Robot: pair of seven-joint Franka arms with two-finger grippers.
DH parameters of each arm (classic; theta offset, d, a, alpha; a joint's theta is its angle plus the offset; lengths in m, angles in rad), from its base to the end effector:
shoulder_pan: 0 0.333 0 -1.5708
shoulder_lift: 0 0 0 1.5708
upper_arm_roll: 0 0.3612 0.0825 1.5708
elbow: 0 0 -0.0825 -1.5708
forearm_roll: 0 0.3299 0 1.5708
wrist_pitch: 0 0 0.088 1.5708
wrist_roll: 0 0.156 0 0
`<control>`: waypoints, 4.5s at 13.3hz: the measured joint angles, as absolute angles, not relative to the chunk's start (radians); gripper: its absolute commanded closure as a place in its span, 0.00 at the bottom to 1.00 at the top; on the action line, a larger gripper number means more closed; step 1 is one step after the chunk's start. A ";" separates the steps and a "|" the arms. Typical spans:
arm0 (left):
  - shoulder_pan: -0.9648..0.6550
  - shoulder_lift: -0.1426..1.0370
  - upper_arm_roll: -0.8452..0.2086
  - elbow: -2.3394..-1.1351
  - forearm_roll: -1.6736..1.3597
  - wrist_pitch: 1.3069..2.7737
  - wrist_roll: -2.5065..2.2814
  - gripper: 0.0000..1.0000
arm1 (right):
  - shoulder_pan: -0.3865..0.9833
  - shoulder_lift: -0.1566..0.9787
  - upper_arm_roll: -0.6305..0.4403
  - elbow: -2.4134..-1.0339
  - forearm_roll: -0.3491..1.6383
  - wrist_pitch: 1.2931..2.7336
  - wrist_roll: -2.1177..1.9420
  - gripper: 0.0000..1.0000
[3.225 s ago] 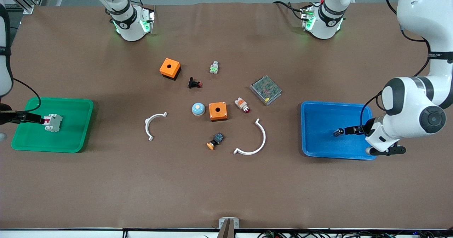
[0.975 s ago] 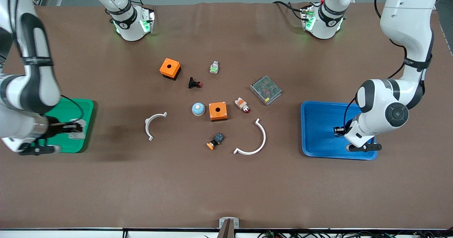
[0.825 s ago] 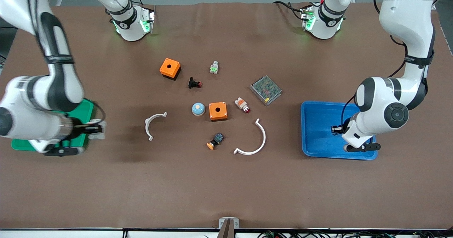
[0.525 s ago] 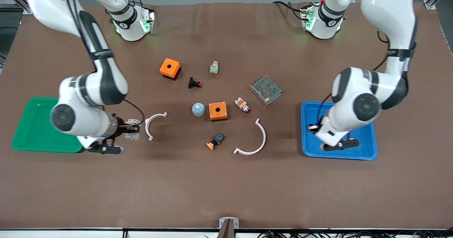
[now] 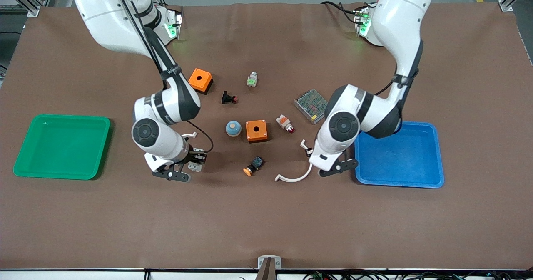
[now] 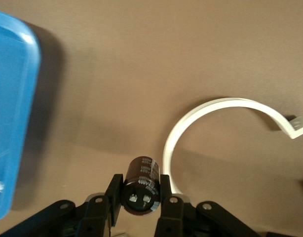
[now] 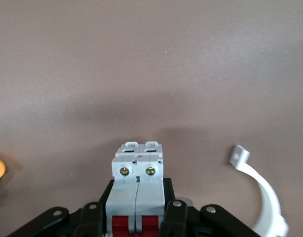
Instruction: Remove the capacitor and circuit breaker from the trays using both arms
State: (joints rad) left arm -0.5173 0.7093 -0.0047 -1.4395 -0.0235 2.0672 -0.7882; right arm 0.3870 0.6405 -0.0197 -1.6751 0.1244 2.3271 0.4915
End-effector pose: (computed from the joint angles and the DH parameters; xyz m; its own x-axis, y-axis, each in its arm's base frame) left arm 0.6010 -0.3476 0.2796 0.9582 0.2764 -0.0737 0.2739 -0.9608 -0.0419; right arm 0.6228 0.2485 0.2557 0.9788 -0.2025 -0.0299 -0.2042 -0.9761 -0.0742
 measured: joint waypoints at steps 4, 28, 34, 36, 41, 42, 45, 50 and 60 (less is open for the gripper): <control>-0.554 0.798 -0.006 -1.345 -0.028 2.095 -0.844 0.81 | 0.406 0.685 -0.020 -1.673 0.124 2.386 0.514 0.99; -0.359 0.448 0.008 -1.353 -0.065 1.802 -0.568 0.00 | 0.222 0.434 -0.073 -1.515 0.004 1.670 0.114 0.00; -0.157 0.155 0.010 -1.581 -0.065 1.774 -0.330 0.00 | 0.077 0.271 -0.076 -1.531 0.001 1.579 0.001 0.00; -0.106 0.100 0.011 -1.642 -0.065 1.774 -0.235 0.00 | 0.025 0.227 -0.076 -1.533 0.000 1.559 -0.063 0.00; -0.043 -0.019 0.010 -1.734 -0.065 1.772 -0.109 0.00 | -0.072 0.204 -0.077 -1.540 -0.001 1.554 -0.182 0.00; -0.043 -0.032 0.007 -1.743 -0.066 1.766 -0.109 0.00 | -0.079 0.204 -0.077 -1.541 -0.001 1.554 -0.186 0.00; -0.047 -0.045 0.004 -1.749 -0.066 1.756 -0.109 0.00 | -0.082 0.204 -0.070 -1.541 -0.001 1.554 -0.180 0.00; -0.049 -0.052 0.004 -1.747 -0.065 1.739 -0.109 0.00 | -0.039 0.203 -0.042 -1.534 -0.001 1.547 -0.132 0.00; -0.051 -0.054 0.004 -1.614 -0.057 1.661 -0.109 0.00 | -0.031 0.129 -0.045 -1.437 -0.002 1.382 -0.128 0.00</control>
